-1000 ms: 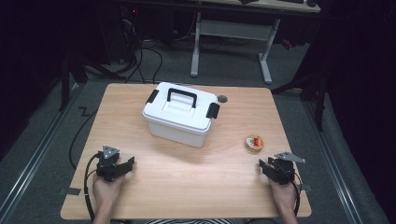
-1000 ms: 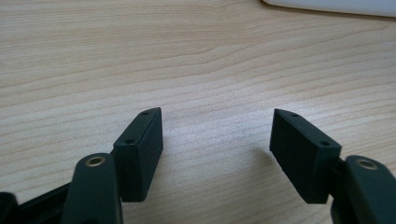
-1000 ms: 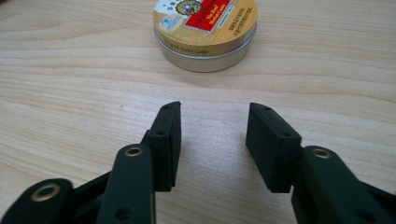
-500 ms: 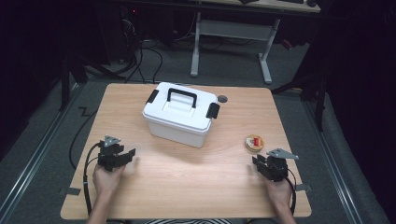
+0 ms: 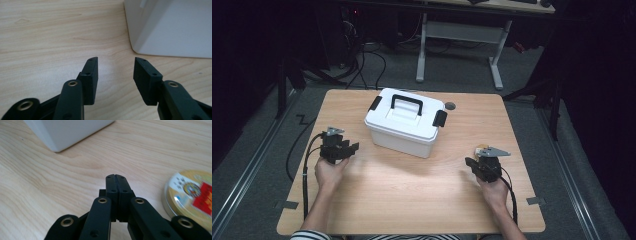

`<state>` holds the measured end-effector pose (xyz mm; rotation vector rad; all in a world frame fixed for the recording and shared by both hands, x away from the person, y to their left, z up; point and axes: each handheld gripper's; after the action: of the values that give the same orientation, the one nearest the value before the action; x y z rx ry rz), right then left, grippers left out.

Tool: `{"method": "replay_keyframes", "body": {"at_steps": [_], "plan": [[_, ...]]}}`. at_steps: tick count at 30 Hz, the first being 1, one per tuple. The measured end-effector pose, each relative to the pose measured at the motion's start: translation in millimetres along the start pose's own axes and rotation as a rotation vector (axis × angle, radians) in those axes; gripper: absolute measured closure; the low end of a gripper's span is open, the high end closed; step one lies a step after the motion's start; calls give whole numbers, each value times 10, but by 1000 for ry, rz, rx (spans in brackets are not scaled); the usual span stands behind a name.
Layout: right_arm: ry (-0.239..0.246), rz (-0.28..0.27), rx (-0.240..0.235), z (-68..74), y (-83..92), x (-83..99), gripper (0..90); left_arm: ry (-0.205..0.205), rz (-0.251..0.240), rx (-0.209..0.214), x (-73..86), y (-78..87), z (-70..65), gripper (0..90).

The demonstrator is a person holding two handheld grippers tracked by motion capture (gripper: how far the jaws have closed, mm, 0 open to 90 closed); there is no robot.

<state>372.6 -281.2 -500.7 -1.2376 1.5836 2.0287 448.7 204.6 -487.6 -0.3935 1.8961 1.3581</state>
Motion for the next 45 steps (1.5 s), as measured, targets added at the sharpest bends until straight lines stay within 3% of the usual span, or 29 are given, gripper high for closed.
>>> {"method": "replay_keyframes", "body": {"at_steps": [4, 6, 8, 11, 17, 19, 22, 25, 28, 32, 45], "plan": [[10, 0, -6, 41, -84, -86, 900, -1, 2, 16, -96, -59, 4, 588], [-10, 5, -10, 57, -153, -138, 900, -19, 6, -1, -160, -109, -1, 597], [-51, 21, -22, 60, -222, -180, 900, 1, 11, 14, -200, -148, 23, 630], [-82, 33, -43, 70, -324, -240, 900, -15, 26, 1, -257, -204, 18, 691], [-106, 24, -64, 112, -436, -339, 900, 13, 31, 21, -355, -314, 55, 754], [-118, 18, -67, 122, -475, -360, 900, 61, 9, 42, -365, -354, 81, 771], [-128, 20, -68, 152, -547, -401, 900, 77, 5, 45, -363, -394, 89, 802], [-130, 16, -71, 188, -609, -453, 900, 115, -12, 84, -362, -454, 86, 833], [-154, 17, -88, 219, -649, -504, 900, 123, -17, 97, -364, -482, 67, 867], [-152, 12, -98, 281, -700, -573, 898, 126, -7, 109, -349, -519, 70, 899], [-177, 16, -120, 363, -842, -668, 882, 117, -8, 166, -338, -560, 36, 900]]}}
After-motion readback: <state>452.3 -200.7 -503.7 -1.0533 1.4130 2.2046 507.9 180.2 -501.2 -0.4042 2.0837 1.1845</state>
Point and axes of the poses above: each handheld gripper's, and its own axes: y roughly backward along the jaws, x roughly out of its underside, z roughly to its left, and after that the axes turned 1 degree about x, right-handed
